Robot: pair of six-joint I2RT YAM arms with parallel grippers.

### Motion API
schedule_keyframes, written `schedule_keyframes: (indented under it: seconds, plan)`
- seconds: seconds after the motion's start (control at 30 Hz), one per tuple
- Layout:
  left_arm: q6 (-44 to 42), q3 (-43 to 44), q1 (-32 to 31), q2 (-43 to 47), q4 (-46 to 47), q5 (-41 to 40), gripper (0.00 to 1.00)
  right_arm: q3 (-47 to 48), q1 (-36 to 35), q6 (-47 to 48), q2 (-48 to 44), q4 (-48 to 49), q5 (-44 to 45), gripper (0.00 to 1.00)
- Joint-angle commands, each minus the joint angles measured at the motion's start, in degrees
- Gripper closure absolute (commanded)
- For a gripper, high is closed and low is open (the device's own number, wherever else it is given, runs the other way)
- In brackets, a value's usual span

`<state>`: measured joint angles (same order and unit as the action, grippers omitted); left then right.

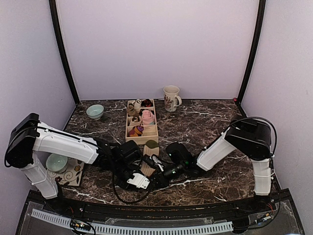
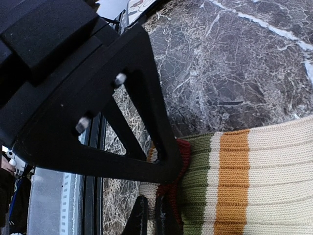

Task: Roll the socks
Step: Pick up the sock from the center of the board.

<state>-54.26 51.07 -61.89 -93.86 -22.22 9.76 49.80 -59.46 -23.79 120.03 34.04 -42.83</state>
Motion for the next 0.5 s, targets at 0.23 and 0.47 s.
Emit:
schedule_keyframes:
  seconds: [0.23, 0.47]
  plan:
    - [1.52, -1.65, -0.27, -3.57, 4.39, -6.87, 1.0, -5.2, 2.25, -3.85, 6.18, -20.34, 7.5, 1.0]
    - [5.35, 1.04, 2.73, -5.83, -0.87, -0.15, 1.0, -9.61, 2.33, -4.93, -1.7, -15.25, 16.33, 0.06]
